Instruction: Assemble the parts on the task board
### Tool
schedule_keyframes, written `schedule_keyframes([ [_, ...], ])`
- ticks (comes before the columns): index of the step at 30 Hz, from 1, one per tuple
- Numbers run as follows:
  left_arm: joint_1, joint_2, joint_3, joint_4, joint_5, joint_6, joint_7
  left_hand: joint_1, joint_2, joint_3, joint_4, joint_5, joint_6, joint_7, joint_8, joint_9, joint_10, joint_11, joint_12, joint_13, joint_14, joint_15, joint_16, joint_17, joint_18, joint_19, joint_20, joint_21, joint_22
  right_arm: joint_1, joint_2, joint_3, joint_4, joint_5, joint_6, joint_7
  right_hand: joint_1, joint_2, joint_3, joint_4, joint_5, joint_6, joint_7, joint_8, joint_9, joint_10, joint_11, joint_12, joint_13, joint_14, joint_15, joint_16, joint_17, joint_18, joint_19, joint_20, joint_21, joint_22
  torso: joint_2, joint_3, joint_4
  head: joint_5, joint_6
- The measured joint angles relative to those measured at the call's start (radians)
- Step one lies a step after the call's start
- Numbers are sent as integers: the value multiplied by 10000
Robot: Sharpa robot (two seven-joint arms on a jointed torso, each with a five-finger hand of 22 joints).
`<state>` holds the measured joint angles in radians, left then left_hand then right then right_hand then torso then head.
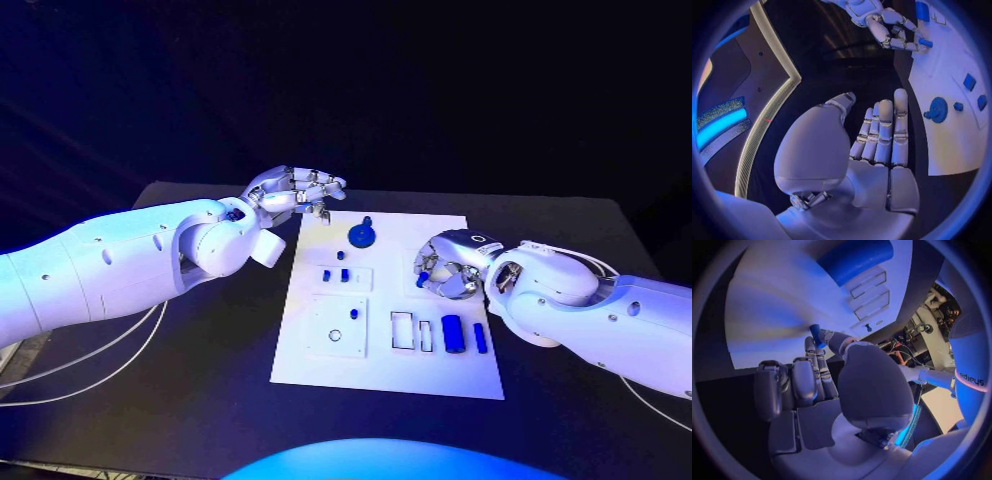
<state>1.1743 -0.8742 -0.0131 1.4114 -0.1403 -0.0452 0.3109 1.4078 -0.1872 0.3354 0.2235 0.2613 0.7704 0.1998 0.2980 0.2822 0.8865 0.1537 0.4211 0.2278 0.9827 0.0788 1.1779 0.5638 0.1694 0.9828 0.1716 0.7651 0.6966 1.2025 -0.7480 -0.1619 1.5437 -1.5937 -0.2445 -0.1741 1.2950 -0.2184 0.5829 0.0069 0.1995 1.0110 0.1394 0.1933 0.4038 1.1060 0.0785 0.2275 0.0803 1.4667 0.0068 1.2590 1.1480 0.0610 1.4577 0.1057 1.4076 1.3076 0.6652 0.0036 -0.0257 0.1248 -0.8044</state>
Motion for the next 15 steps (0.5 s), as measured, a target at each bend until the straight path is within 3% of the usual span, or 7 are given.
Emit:
schedule_keyframes([
  [6, 0, -2, 0, 0, 64, 97, -43, -1, 0, 0, 0, 0, 0, 0, 0, -1, 0, 0, 0, -1, 0, 0, 0, -9, 0, 0, 0, 0, 0, -25, 90, 0, -70, 1, 20, -2, -13, 13, 12, 12, 0, 0, 1, 0, 4, 30, 28, 0, 0, 0, 0, 0, -1, 0, 0, 0, 0, -1, 2, 4, -3, 7, -28],
  [15, 0, -5, 0, 0, 123, 235, -92, 2, 3, 0, 0, 0, 0, 0, 0, -2, 0, 0, 0, -2, 0, 0, 0, -9, 0, -1, 0, 0, 0, -56, 175, 1, -155, -9, -31, -64, -136, 140, 110, 111, -39, 244, -97, 151, 93, 323, -73, 78, 45, 0, -73, 43, 10, 2, 54, -55, 69, -2, 2, 5, -3, 10, -37],
])
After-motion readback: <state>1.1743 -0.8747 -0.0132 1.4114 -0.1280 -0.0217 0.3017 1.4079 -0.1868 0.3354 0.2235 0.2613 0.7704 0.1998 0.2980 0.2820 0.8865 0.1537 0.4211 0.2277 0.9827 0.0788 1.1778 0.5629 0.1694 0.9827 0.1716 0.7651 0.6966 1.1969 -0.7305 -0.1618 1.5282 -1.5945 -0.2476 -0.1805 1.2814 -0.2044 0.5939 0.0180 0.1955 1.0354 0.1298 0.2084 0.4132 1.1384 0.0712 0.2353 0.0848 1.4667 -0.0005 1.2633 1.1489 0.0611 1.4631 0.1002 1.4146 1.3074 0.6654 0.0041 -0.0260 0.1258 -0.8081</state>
